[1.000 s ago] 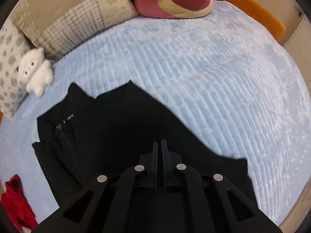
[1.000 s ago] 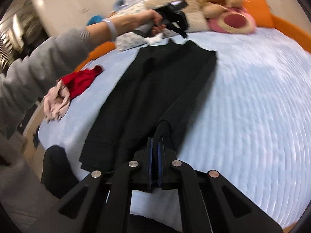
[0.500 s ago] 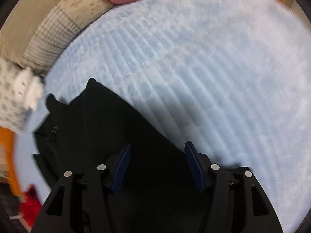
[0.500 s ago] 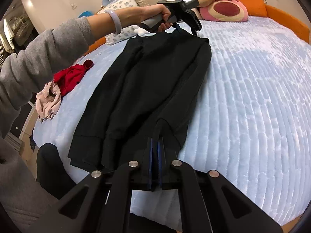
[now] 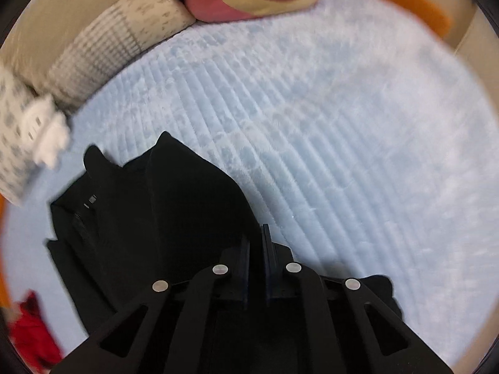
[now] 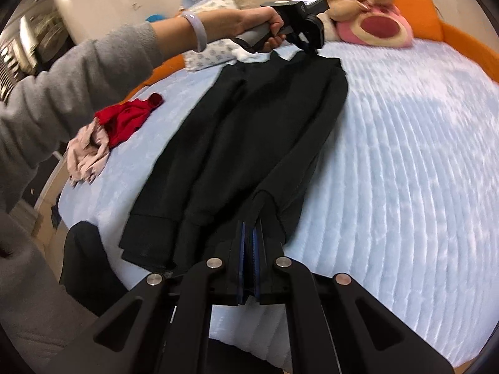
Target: Fold large clothes
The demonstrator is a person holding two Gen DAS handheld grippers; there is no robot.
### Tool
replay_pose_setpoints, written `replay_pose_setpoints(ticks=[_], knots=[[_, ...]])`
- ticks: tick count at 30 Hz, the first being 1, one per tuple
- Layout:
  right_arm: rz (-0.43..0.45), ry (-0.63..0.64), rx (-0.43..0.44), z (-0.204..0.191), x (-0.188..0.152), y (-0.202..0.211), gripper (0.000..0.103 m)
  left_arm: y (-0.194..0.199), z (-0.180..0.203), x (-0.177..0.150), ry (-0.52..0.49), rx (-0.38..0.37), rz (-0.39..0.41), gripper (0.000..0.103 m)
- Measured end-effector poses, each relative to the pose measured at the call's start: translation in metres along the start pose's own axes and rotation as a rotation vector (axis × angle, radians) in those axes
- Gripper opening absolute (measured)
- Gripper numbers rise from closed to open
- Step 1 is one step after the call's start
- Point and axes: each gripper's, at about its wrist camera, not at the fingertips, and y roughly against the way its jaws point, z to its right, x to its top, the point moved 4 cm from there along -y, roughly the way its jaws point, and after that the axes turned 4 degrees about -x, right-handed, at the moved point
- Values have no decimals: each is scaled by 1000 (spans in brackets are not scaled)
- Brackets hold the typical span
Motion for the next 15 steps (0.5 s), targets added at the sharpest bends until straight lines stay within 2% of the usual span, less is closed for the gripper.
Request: replay_pose_setpoints(ticks=[4,10,15], knots=[[-30,137,32,-40,12,2,5,32,-50,-13,129,-251,103,8],[-133,325,33,-93,16,-21,5,25,-127,-51,279,-416,167,8],[-270,404,-18,-108,-2,-58,5,-8,-157,-74,327,-503,169,8]])
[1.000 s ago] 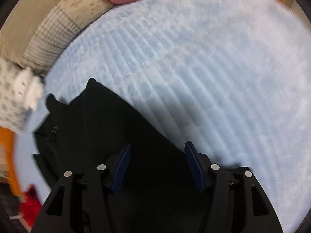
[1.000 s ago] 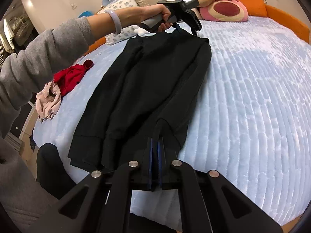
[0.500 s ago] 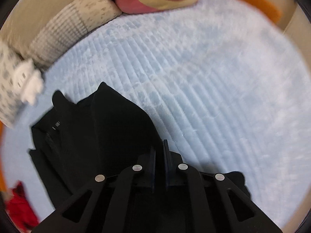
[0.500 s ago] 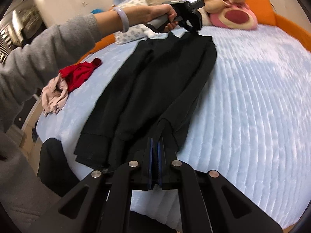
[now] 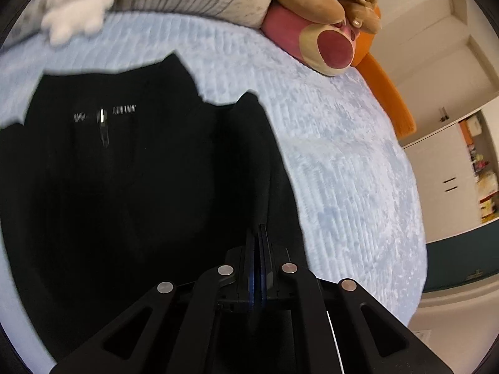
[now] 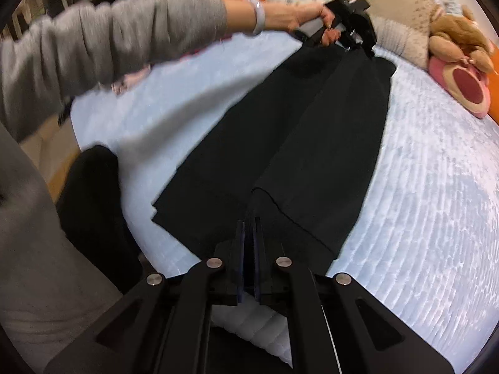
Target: Fold large clothes
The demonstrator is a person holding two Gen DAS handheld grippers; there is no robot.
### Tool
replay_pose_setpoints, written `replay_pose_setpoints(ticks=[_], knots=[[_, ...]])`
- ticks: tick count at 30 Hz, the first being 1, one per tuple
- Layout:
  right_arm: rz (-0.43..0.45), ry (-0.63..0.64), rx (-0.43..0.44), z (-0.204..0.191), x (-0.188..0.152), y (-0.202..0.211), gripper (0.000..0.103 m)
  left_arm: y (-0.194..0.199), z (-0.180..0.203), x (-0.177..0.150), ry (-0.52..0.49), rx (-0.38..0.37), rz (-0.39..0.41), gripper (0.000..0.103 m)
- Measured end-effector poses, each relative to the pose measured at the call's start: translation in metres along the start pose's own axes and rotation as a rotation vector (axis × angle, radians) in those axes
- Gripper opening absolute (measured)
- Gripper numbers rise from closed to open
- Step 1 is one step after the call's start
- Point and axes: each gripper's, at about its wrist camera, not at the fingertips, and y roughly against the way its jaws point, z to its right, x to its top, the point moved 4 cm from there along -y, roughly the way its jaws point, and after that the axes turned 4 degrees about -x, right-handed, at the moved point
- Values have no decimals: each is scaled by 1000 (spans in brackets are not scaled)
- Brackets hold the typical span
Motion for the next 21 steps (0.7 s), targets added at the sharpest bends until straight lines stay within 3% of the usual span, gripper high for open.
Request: replay_pose_setpoints(ticks=[6,8,10,13,17,21], knots=[[-127,56,-54,-10,-12,-35,7,-22,-42,-15,80,-107,6,11],[-137,71,-47,-12,-16,-40,12,-14,-43,-15,89,-142,44,19],[-119,38,-12,-6,-19,-36,13,1,-35,-9,55,-92,87,44],[-90,-21,39,6,-21,-33,13,19,-8,10,-40,10,122,69],[-61,-70,79,12,-26,-33,14,3,35,35,-171,149,91,74],[-36,-108,99,20,-28,-27,14,-36,46,52,-222,340,42,74]])
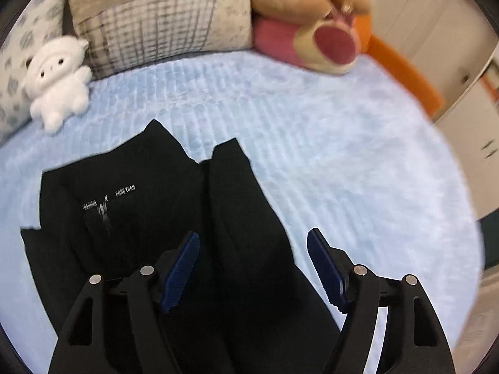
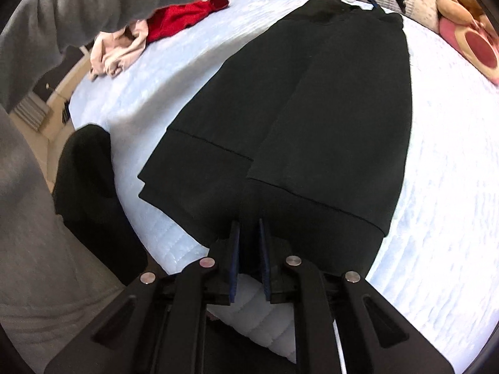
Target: Fold large clothes
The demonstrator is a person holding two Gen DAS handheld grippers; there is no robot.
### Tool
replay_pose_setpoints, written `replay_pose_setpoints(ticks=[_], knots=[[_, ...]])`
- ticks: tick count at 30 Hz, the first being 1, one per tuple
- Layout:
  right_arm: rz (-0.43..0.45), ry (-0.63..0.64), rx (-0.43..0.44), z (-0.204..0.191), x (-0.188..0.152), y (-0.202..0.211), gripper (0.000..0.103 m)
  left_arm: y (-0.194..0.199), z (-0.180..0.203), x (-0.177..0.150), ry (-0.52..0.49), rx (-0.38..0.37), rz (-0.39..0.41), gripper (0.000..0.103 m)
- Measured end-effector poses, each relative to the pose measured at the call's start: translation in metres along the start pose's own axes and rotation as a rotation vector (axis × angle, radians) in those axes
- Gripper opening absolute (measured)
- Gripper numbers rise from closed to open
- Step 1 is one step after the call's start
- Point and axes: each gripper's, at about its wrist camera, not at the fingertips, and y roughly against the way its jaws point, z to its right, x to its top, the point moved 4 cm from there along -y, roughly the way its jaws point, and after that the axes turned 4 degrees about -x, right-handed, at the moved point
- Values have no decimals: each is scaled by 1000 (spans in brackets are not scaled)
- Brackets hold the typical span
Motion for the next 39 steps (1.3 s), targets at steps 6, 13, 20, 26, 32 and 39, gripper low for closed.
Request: replay_pose_setpoints(ticks=[6,13,20,26,32,39], knots=[[-20,-37,22,4,-15,-8,14,-13,-16,10,91,17,36,13],[-34,-47,26,5,-15,-14,14,-17,-51,3,186,-74,66,19],[-40,-96,55,5,-15,-6,19,-19,-73,-17,292,-168,110,56],[125,-168,165,18,-15,61,52,85,-34,-59,127,-233,204,86],[311,-211,40,44,-4,96,47,168,59,-208,-122,-294,279,92],[168,-234,11,63,1,35,19,138,110,-343,-106,-325,-5,58]])
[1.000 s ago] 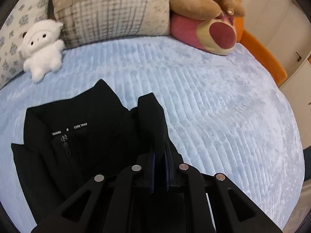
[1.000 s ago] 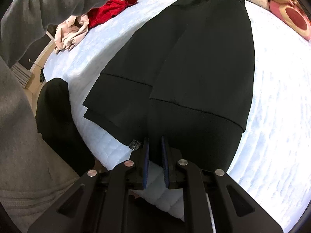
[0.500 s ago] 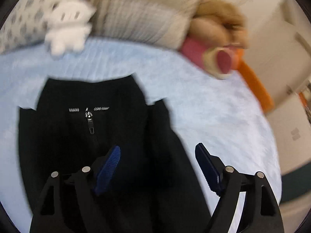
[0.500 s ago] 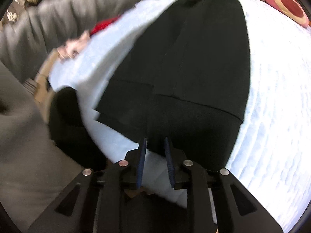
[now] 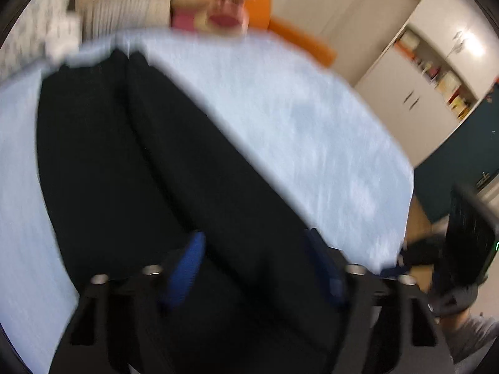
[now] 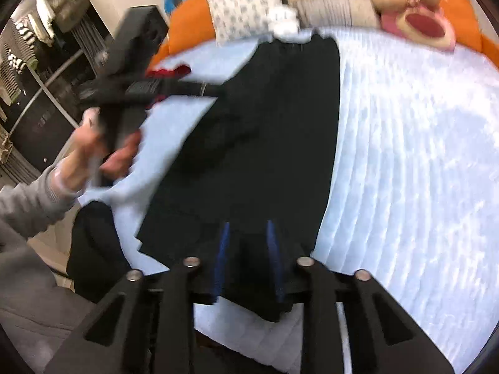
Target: Fold large clothes
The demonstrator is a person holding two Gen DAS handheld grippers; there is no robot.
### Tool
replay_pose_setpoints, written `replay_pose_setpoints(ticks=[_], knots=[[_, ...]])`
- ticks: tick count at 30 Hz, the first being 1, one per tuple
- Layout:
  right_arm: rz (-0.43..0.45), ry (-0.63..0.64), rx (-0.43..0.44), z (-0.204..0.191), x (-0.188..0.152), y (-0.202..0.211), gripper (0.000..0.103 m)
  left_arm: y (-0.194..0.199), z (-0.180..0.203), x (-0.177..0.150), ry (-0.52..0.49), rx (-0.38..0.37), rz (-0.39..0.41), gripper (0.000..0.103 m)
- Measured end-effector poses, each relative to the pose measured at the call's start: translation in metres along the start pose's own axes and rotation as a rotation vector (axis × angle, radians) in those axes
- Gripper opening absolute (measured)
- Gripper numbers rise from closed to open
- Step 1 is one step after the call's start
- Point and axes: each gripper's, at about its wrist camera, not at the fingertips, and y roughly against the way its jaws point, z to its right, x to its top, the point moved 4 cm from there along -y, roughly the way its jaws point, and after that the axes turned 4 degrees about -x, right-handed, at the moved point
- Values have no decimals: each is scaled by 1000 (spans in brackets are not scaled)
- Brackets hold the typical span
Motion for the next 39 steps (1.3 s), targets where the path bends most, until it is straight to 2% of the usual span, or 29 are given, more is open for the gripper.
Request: replay_pose_setpoints(ticks=[2,4,7,11,12,13,14,15,17,18,20,22,24,25,29,31,34,39], knots=[[-36,-1,-17,2,-3,-14,19,-15,-2,-16,14,6,-44,58],[-56,-15,0,3,-6,-22,18,-24,-7,-23,3,46,-62,58],[-86,-20,-18,4,-9,-34,16,-30,-16,-24,24,53,-62,59],[-108,3,-39,-1,-9,-44,16,-30,-8,-27,-24,109,-62,58],[-112,7,-28,-3,-6,-41,20,-27,-8,-27,-12,97,-67,62],[-107,9,-5,-6,-1,-35,22,-19,-9,-25,17,59,-70,71],[-96,10,15,-3,5,-31,29,-8,-11,-22,45,15,-59,76],[-78,10,27,-2,12,-26,45,3,-14,-18,61,-9,-41,85],[4,9,35,5,45,-12,63,34,-31,0,84,-25,18,91],[27,5,55,9,61,-11,66,47,-42,10,97,-14,43,92],[85,-23,128,24,113,-12,66,76,-82,41,152,25,108,92],[112,-43,195,41,161,-22,66,92,-119,66,220,41,140,93],[130,-73,255,64,215,-44,75,102,-163,97,275,61,166,93],[133,-90,279,79,244,-59,75,105,-191,115,295,86,189,93],[113,-172,352,135,333,-127,75,98,-260,163,358,36,241,93],[98,-243,375,164,361,-154,75,88,-298,176,405,47,239,93],[114,-321,363,200,395,-196,75,63,-347,194,498,31,236,93],[32,-370,296,237,418,-255,75,37,-375,204,494,48,236,93]])
